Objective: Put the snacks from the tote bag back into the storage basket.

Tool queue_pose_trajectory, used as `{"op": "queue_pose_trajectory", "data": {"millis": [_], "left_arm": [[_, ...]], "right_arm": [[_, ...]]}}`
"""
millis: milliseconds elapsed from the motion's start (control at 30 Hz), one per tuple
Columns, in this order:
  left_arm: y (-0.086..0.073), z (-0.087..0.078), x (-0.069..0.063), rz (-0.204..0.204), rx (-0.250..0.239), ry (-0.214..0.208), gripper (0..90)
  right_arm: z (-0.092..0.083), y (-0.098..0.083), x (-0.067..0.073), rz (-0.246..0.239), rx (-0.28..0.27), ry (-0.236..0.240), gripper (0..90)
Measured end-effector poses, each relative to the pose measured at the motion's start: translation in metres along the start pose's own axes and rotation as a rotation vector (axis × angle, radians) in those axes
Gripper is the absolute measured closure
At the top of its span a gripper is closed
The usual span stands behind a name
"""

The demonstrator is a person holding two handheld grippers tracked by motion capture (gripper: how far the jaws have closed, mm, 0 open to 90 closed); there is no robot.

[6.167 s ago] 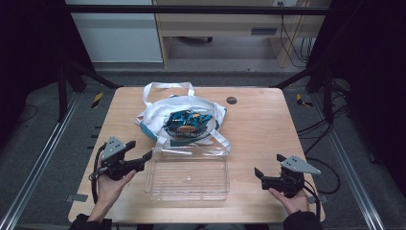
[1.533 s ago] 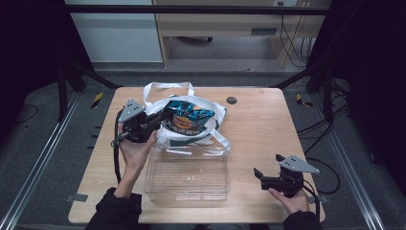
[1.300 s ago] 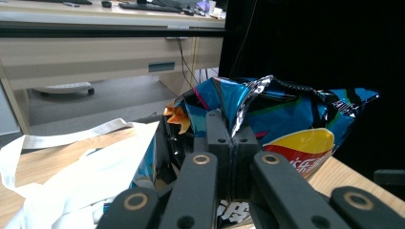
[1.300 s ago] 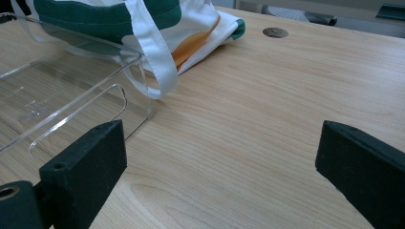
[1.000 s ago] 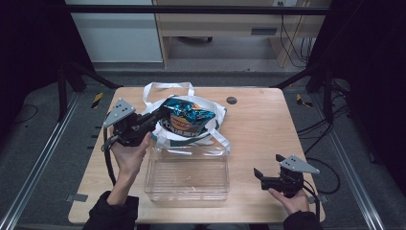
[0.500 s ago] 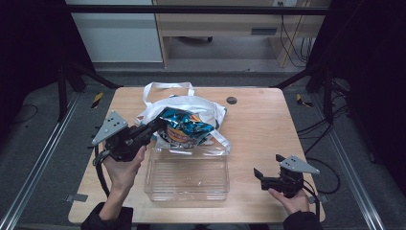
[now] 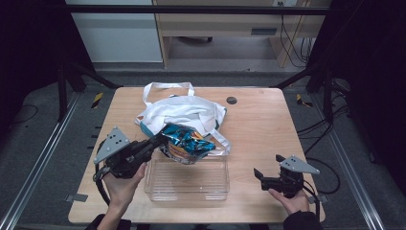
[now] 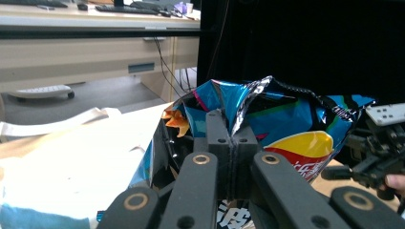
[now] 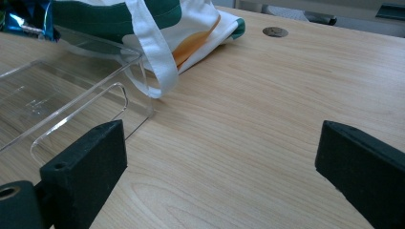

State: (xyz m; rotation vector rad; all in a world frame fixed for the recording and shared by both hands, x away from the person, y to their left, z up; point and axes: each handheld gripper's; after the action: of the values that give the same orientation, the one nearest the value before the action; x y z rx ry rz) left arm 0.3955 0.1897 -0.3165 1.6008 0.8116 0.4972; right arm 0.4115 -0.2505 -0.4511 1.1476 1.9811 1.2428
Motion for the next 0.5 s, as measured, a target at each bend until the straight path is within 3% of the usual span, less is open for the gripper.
{"op": "queue_pose_trajectory", "data": {"millis": [500], "left_arm": [[-0.031,-0.005,-0.014,0.017,0.048,0.012,89.8]], "right_arm": [[-0.001,0.0,0.0,-0.007,-0.001,-0.004,4.1]]}}
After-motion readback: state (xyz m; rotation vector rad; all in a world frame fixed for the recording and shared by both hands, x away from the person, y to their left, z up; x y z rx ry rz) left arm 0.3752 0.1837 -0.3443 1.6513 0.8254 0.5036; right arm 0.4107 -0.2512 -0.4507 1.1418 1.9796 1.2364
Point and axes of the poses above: each handheld gripper's, and its own axes: z roughly forward along the jaws, y roughly out of its top, x roughly to its left, and after that the axes turned 1 degree about -z, right-handed
